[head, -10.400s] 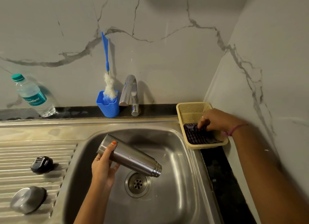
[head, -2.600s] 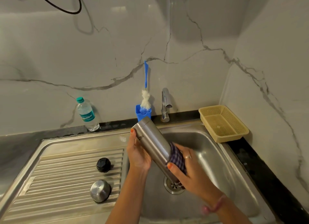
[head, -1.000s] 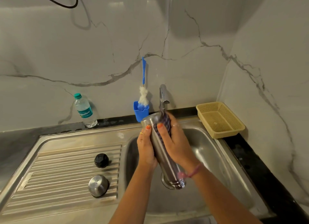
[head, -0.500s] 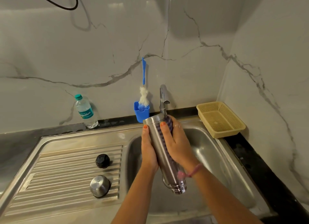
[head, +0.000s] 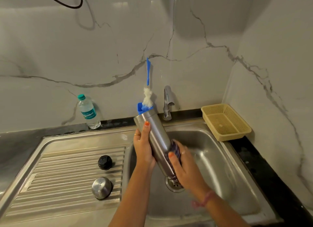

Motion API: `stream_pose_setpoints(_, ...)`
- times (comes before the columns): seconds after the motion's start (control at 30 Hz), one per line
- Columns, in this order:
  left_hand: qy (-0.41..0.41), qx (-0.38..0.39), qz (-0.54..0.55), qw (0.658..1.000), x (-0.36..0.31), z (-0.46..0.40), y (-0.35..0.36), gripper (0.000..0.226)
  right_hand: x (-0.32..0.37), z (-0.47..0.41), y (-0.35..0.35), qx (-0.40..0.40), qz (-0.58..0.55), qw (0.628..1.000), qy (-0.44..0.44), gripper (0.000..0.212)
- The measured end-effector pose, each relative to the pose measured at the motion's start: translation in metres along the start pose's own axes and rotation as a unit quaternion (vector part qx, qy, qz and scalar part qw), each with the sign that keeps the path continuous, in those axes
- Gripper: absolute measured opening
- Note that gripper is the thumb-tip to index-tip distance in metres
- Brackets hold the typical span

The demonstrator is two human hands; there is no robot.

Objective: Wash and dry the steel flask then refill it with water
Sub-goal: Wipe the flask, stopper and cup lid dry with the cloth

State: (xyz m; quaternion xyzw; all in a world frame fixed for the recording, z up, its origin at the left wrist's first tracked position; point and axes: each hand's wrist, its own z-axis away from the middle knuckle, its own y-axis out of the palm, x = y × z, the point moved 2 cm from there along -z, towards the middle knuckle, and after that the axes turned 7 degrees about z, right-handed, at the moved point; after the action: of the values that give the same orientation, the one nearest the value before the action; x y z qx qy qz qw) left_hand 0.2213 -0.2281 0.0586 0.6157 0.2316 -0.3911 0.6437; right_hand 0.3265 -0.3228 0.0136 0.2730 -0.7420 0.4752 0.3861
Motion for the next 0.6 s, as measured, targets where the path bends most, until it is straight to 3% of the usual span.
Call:
stream_pose_setpoints(0.13, -0.027, -0.018, -0.006, 0.999, -0.001, -0.006, -0.006, 0.087, -0.020, 0.030, 0.008, 0.000, -0.014, 0.999, 0.034, 0.055)
stream_pose_setpoints(0.27, -0.068, 0.026, 0.000, 0.997, 0.004, 0.007, -0.001, 0.063, 0.030, -0.017, -0.006, -0.027, 0.031, 0.999, -0.007, 0.069)
stream_pose_setpoints(0.37, -0.053, 0.087, -0.038, 0.994, 0.012, 0.014, 0.005, 0.064, 0.064, -0.070, -0.015, -0.046, -0.019, 0.999, -0.019, 0.065)
stream_pose_setpoints(0.47, -0.050, 0.086, -0.062, 0.993, 0.009, 0.013, 0.009, 0.055, 0.085, -0.101, -0.020, -0.057, 0.012, 0.998, -0.023, 0.068)
stream_pose_setpoints(0.6, -0.010, 0.076, -0.125, 0.989, 0.005, 0.003, 0.009, 0.074, 0.089, -0.101, -0.021, -0.086, 0.076, 0.993, -0.023, 0.079)
